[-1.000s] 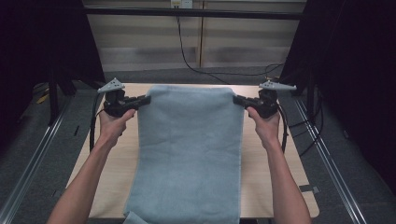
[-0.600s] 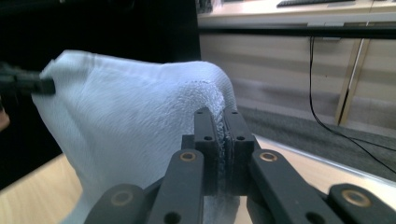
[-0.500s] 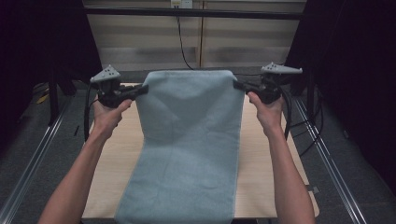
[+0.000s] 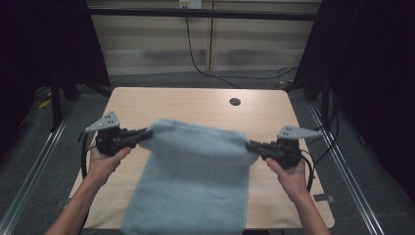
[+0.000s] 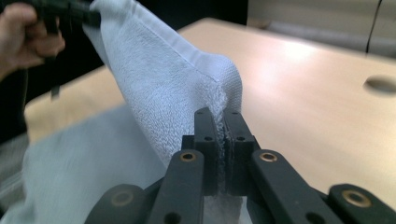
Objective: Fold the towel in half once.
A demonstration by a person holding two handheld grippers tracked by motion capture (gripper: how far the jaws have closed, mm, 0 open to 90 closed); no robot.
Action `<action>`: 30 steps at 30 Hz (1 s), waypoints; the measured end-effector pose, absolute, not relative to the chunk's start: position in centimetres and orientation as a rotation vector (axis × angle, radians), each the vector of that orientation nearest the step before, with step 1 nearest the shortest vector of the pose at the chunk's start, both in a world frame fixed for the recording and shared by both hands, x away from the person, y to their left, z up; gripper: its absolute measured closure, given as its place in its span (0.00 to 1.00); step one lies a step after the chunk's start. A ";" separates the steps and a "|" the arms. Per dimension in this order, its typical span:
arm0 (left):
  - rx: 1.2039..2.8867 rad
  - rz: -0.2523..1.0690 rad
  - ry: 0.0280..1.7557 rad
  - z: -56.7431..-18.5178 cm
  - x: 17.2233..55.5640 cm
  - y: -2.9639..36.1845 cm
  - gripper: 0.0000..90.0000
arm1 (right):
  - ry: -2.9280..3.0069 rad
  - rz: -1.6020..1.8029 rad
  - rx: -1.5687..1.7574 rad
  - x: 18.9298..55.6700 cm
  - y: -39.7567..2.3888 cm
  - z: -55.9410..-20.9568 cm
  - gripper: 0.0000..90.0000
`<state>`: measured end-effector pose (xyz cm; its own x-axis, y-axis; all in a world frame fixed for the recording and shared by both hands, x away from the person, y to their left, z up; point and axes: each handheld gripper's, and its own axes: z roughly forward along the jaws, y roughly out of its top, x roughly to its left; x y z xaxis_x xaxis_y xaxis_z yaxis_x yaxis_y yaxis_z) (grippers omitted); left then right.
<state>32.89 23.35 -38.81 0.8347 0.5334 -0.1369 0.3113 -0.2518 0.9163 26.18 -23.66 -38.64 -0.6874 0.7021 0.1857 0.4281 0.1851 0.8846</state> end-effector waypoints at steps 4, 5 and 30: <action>1.917 0.208 0.639 -40.9 30.3 23.8 0.94 | 2.258 1.489 1.113 23.8 -23.3 -40.8 0.95; 1.945 0.185 0.647 -41.5 29.8 23.9 0.94 | 2.281 1.481 1.131 23.2 -23.1 -41.5 0.95; 2.110 0.110 0.843 -50.3 31.2 22.4 0.94 | 2.463 1.084 1.262 27.1 -20.9 -49.4 0.96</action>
<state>31.21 22.44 -50.34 0.7700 0.6029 -0.2086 0.5294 -0.4213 0.7364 27.07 -20.88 -49.41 -0.6275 0.7603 0.1676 0.6371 0.3778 0.6719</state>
